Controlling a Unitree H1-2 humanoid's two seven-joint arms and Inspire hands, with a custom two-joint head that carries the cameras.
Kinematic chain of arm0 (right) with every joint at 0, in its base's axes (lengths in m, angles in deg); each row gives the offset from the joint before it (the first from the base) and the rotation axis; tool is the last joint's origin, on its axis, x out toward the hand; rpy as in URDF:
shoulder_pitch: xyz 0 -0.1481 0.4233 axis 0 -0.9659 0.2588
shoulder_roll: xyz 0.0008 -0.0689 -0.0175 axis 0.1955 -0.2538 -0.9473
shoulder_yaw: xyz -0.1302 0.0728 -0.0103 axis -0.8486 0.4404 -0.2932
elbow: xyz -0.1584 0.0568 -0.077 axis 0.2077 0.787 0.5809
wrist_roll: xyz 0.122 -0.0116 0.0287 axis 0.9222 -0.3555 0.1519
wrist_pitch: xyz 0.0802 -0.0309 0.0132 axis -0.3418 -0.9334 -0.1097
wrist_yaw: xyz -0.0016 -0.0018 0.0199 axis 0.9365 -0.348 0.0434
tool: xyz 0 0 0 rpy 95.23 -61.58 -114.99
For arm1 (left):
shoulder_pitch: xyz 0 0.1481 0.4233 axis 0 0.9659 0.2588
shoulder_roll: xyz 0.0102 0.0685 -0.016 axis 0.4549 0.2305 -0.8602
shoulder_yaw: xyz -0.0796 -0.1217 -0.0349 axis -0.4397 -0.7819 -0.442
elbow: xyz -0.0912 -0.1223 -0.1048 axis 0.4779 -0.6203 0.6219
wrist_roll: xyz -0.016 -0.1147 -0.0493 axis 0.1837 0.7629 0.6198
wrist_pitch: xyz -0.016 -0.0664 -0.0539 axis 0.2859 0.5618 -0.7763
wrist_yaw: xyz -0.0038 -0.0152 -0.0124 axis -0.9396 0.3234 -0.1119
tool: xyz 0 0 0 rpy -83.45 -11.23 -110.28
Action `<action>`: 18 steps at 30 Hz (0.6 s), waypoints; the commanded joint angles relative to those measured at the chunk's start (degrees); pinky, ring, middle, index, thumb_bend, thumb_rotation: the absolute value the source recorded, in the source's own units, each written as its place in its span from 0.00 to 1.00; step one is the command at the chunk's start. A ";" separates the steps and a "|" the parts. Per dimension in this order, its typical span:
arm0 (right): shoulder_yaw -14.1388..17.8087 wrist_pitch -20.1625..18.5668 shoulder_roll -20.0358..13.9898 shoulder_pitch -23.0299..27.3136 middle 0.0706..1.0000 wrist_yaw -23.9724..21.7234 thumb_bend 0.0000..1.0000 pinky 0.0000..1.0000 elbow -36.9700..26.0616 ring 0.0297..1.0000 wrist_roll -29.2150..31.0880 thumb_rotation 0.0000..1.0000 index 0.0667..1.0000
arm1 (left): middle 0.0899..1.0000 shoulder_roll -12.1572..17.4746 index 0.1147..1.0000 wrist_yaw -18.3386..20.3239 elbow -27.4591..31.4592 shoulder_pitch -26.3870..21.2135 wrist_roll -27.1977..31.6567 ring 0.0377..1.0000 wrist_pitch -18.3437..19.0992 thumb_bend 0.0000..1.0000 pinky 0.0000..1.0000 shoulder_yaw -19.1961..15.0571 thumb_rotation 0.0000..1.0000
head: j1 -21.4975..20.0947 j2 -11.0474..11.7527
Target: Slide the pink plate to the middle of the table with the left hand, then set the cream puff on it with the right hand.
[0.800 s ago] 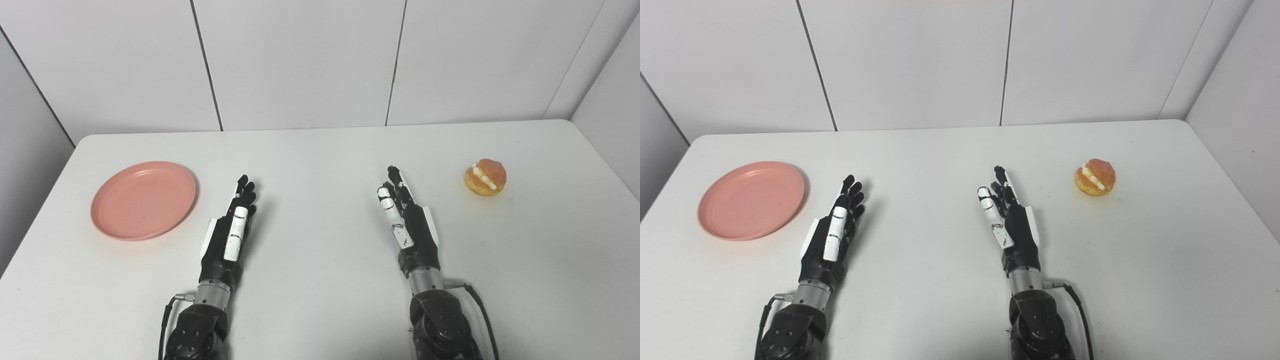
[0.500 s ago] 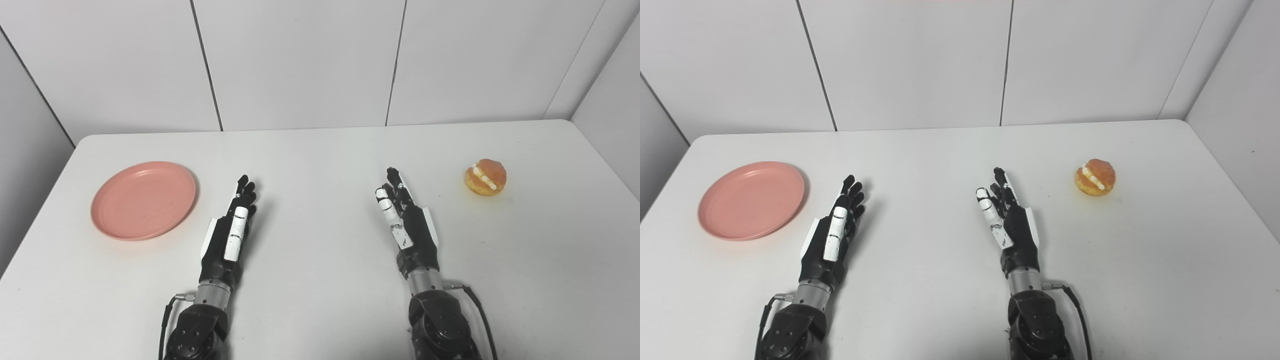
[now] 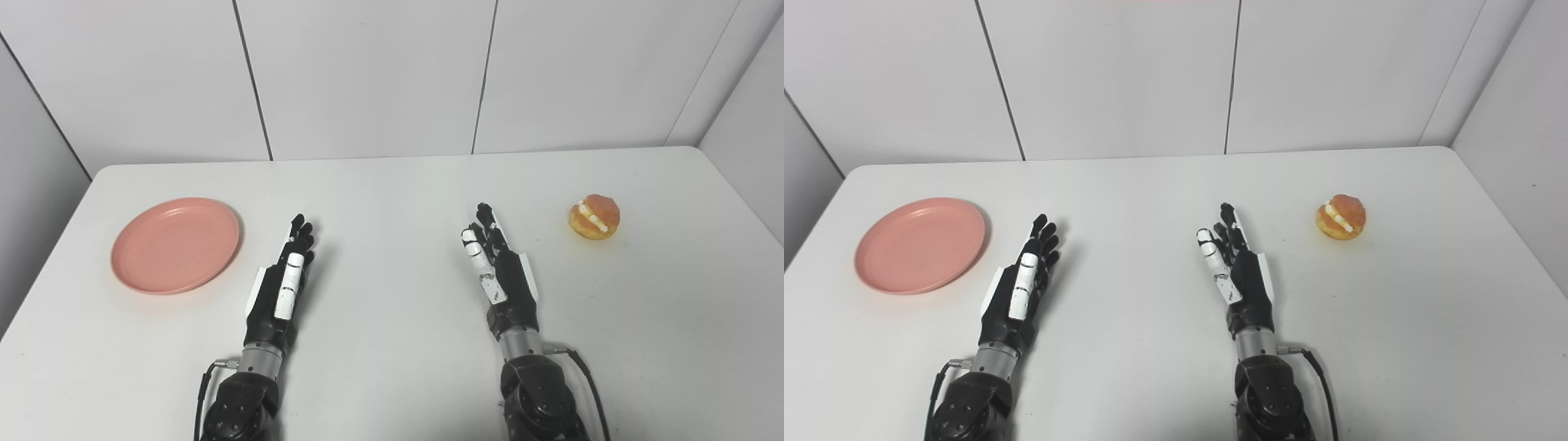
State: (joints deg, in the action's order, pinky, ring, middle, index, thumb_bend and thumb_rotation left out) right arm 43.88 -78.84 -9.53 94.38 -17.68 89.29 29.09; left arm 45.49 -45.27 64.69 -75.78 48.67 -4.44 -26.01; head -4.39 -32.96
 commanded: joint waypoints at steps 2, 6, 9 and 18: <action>-0.30 -0.62 -0.18 0.07 0.98 -0.18 0.60 0.93 -1.23 0.95 -0.72 0.76 0.94 | 1.00 0.56 1.00 -0.09 -0.84 0.72 -0.27 1.00 -0.98 0.71 1.00 -0.18 1.00 | 0.25 -0.12; -0.55 -1.47 -0.50 -0.23 0.97 -0.28 0.62 0.94 -1.72 0.95 -1.37 0.79 0.94 | 1.00 0.31 1.00 -0.01 -0.90 0.67 0.07 1.00 -0.84 0.71 1.00 -0.19 1.00 | 0.69 0.09; -0.49 -1.79 -0.54 -0.63 0.97 0.06 0.62 0.92 -2.05 0.94 -1.81 0.78 0.93 | 1.00 0.14 1.00 -0.05 -1.06 0.80 -0.20 1.00 -1.24 0.71 1.00 0.04 1.00 | 2.94 1.35; -0.18 1.98 -4.96 -2.52 0.99 -5.40 0.54 0.97 -1.36 0.97 2.08 0.79 0.98 | 1.00 -2.86 1.00 -2.01 -3.76 1.41 -2.11 1.00 -5.10 0.66 1.00 1.44 1.00 | 15.22 5.70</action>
State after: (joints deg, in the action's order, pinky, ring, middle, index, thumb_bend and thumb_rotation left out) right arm 43.40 -80.48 -12.75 93.13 -21.45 87.81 30.67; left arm 44.29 -46.68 63.70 -75.76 46.86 -6.76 -25.20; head 10.43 -27.34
